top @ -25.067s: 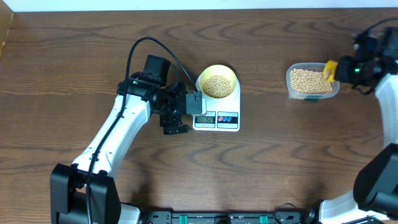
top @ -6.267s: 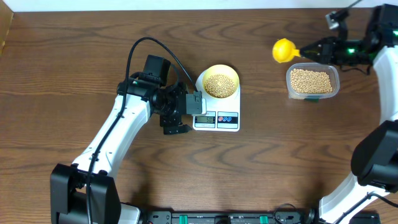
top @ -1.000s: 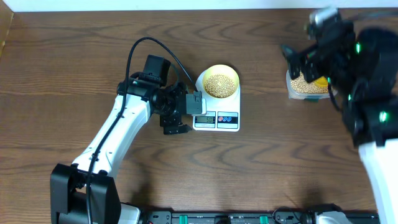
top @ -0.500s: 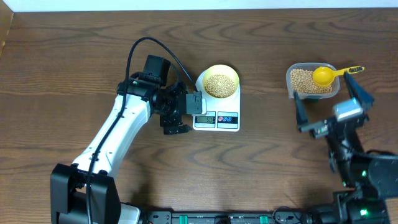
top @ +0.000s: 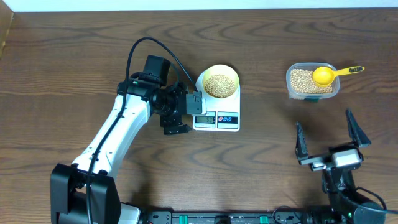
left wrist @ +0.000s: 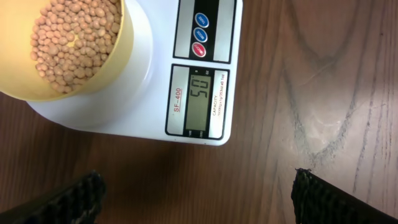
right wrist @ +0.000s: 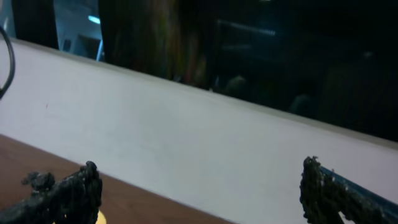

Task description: Scoop item into bowl and weigh 50g on scale

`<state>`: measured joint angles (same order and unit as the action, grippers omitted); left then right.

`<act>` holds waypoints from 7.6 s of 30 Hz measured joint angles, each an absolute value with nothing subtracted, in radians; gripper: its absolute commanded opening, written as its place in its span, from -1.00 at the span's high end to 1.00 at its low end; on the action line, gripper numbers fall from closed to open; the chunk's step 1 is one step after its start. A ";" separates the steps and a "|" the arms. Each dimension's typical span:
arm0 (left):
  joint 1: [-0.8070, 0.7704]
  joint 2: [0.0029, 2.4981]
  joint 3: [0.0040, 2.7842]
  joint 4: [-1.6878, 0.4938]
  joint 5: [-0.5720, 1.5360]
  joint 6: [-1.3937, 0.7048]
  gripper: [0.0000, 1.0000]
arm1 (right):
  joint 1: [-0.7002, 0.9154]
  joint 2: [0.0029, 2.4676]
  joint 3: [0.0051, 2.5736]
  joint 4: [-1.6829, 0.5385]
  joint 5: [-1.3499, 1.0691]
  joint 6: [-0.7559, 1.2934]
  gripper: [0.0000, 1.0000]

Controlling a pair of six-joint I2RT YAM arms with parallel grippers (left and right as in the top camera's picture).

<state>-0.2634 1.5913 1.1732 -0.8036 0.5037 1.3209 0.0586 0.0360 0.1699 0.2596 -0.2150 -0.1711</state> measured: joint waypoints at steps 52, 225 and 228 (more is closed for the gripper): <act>-0.263 1.591 1.173 -0.804 0.504 1.321 -0.95 | 0.042 0.011 0.007 -0.056 -0.167 -0.161 -0.98; 0.045 0.010 0.014 -0.020 0.002 -0.083 -0.95 | 0.037 0.011 0.007 -0.058 -0.163 -0.161 -0.98; 0.045 0.010 0.014 -0.020 0.002 -0.082 -0.95 | 0.037 0.011 0.007 -0.058 -0.163 -0.161 -0.99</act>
